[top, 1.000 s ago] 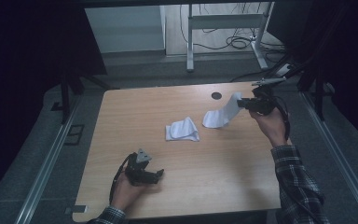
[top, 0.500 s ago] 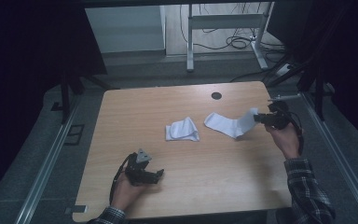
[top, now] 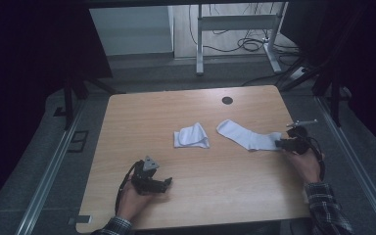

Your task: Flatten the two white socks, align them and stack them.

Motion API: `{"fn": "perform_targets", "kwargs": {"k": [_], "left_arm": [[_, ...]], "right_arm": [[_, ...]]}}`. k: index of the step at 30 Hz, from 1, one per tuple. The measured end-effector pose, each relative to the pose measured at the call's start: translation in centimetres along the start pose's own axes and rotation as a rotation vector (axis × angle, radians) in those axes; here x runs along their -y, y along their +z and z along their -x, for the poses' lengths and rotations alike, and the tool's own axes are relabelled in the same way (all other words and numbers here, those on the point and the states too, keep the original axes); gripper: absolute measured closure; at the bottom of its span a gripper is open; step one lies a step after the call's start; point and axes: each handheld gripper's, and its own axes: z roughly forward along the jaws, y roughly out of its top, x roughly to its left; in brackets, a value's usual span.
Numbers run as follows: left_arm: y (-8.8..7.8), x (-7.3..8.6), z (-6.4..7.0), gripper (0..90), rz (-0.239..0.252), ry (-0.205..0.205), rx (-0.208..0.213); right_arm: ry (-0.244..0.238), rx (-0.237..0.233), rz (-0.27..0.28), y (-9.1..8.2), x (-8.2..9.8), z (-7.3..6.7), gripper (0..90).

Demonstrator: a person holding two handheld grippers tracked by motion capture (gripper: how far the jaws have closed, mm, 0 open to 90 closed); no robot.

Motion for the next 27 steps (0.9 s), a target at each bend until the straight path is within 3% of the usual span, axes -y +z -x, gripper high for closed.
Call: {"fn": "perform_targets", "kwargs": {"k": [1, 10, 16, 21, 27], "left_arm": [[0.0, 0.0, 0.0, 10.1, 0.000, -0.001, -0.001], [0.2, -0.3, -0.1, 10.8, -0.003, -0.001, 0.001], [0.3, -1.4, -0.2, 23.1, -0.017, -0.019, -0.004], [0.2, -3.0, -0.2, 34.6, 0.040, -0.018, 0.010], [1.3, -6.6, 0.2, 46.4, 0.097, -0.019, 0.055]], "right_arm": [[-0.003, 0.004, -0.011, 0.3, 0.3, 0.2, 72.0], [0.025, 0.015, 0.062, -0.9, 0.7, 1.2, 57.8], [0.013, 0.025, 0.077, -1.3, 0.8, 1.2, 57.2], [0.004, 0.027, 0.075, -1.3, 0.8, 1.2, 63.8], [-0.011, 0.024, 0.069, -1.4, 0.9, 1.0, 66.9]]}}
